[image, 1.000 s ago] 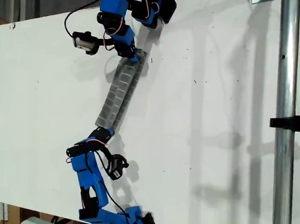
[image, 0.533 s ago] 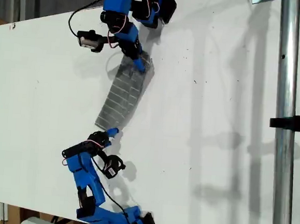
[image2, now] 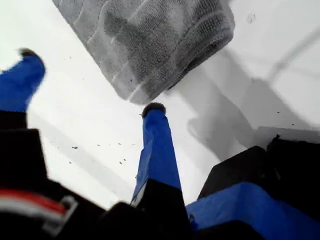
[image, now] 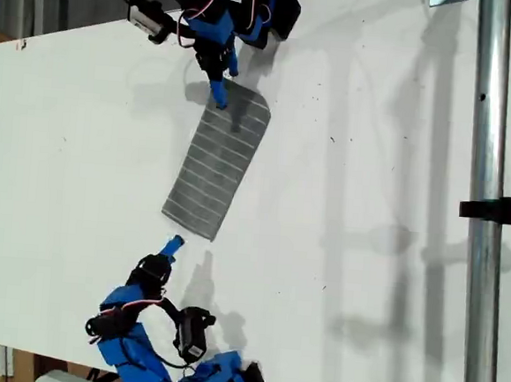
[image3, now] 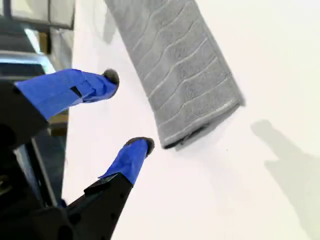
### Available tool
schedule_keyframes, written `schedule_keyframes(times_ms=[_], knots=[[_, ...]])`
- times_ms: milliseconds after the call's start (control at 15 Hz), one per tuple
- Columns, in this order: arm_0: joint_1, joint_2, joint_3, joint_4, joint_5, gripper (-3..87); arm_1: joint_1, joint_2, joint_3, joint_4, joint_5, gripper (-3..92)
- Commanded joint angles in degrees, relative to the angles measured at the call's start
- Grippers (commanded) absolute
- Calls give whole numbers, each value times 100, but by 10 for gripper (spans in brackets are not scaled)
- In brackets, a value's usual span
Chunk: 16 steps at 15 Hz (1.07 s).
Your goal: Grasp corners of a towel and fold twice.
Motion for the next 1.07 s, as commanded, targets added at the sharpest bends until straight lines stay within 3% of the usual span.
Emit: schedule_keyframes(times_ms=[0,200,333,400,667,867,933,1000], knots=[[879,2004,1925,-765,-176,192,-369,-932,-299,44,369,514],[1731,2909,3946,-1494,-853,255,-984,-2725,-642,9,1257,497],[2074,2927,4641,-1890,-1222,256,-756,-3560,-272,-949,1354,508],[2109,3050,4922,-2004,-1336,255,-369,-3762,44,-1626,1107,508],[2127,4351,6047,-2197,-1635,239,1213,-4896,-439,-2786,-185,490],[2241,5458,6803,-2206,-1802,222,1916,-5493,-914,-3261,-1468,320],[2285,5634,6943,-2180,-1837,218,1995,-5414,-905,-3542,-1723,147],[2303,5651,7040,-2180,-1863,215,1978,-5238,-879,-3683,-1811,43]])
